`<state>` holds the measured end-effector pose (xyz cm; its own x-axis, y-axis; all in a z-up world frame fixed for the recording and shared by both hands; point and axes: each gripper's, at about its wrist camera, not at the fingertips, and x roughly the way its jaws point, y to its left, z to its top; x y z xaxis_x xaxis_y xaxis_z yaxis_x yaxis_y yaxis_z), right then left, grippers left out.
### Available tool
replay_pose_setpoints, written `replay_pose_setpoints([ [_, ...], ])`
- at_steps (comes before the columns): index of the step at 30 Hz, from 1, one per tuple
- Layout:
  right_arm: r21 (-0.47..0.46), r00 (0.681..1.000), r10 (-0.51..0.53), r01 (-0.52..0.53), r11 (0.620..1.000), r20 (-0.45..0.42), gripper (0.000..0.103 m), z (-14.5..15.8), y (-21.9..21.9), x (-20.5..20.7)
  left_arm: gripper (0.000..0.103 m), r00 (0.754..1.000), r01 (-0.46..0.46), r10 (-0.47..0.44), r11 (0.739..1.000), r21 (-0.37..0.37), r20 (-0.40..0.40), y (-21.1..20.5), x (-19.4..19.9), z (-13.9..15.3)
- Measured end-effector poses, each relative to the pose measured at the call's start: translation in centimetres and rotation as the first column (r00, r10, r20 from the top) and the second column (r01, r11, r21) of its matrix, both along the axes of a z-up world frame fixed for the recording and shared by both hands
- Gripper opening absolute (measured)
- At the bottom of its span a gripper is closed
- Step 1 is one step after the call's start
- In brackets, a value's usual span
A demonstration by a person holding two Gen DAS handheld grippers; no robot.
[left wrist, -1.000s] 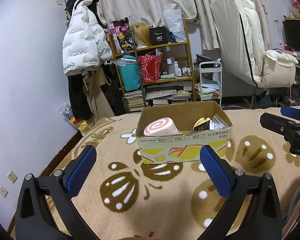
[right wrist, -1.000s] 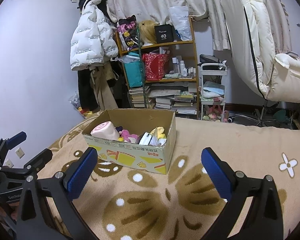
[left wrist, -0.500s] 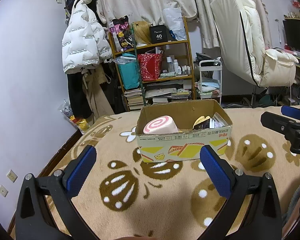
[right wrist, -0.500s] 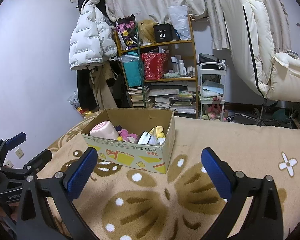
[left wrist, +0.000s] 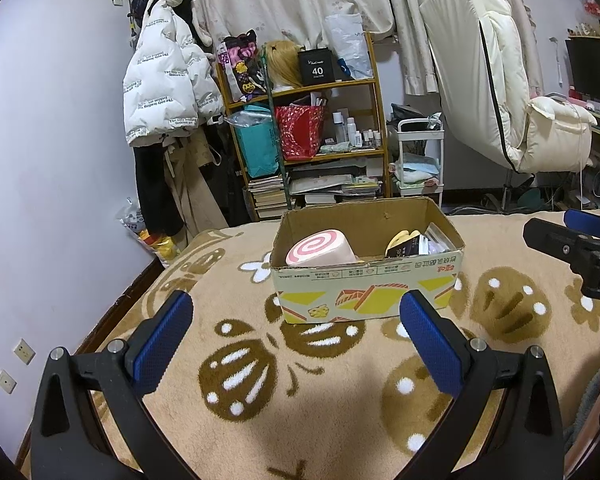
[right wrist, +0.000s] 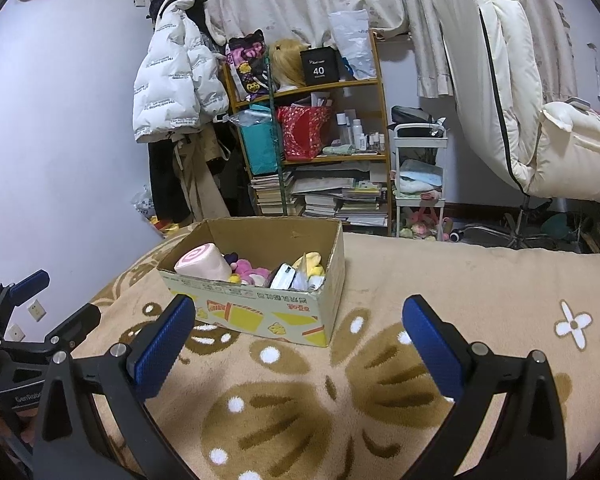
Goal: Organize soft objects
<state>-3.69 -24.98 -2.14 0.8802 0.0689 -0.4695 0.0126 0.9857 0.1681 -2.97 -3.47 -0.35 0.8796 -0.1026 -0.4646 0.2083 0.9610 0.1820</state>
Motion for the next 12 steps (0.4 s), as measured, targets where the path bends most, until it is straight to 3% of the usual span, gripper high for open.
replay_pose_setpoints([
  [12, -0.003, 1.000, -0.005, 0.005, 1.000, -0.007, 0.103, -0.12, -0.03, -0.14, 0.102, 1.000, 0.006, -0.006, 1.000, -0.004, 0.000, 0.10, -0.05, -0.13],
])
